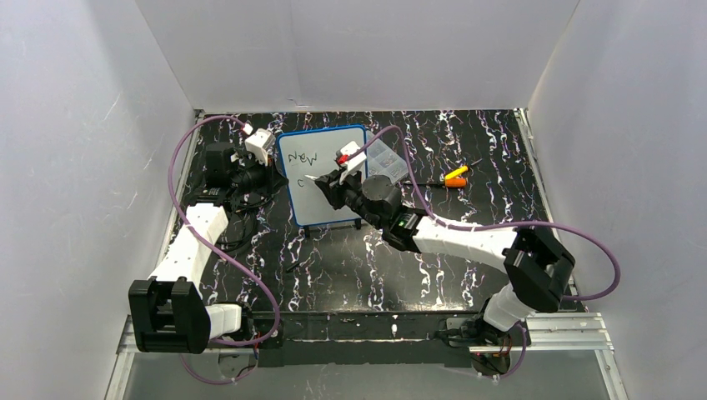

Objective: Write a sentence on the whiteboard

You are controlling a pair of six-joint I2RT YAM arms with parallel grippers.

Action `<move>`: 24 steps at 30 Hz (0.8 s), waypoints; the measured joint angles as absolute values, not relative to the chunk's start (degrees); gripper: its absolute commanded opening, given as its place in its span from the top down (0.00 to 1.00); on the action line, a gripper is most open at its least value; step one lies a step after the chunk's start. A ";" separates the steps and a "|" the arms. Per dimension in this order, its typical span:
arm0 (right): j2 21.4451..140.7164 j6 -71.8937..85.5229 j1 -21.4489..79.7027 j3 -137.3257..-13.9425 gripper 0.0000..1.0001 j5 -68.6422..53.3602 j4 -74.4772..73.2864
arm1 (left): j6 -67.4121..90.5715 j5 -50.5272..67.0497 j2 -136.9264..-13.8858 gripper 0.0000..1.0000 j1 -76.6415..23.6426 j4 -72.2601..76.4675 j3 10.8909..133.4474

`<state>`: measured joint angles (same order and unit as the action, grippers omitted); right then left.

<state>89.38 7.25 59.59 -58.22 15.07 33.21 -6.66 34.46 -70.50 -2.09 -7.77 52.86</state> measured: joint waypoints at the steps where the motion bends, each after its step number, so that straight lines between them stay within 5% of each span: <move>1: 89.21 7.22 59.59 -58.22 0.99 15.09 33.34 | -6.61 34.46 -70.50 1.00 -2.09 -7.77 52.86; 24: 92.33 5.80 58.98 -58.37 0.99 16.10 34.54 | -6.42 34.44 -70.52 1.00 -2.09 -7.75 52.86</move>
<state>92.33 5.80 58.98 -58.37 16.10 34.54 -6.42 34.44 -70.52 -2.09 -7.75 52.86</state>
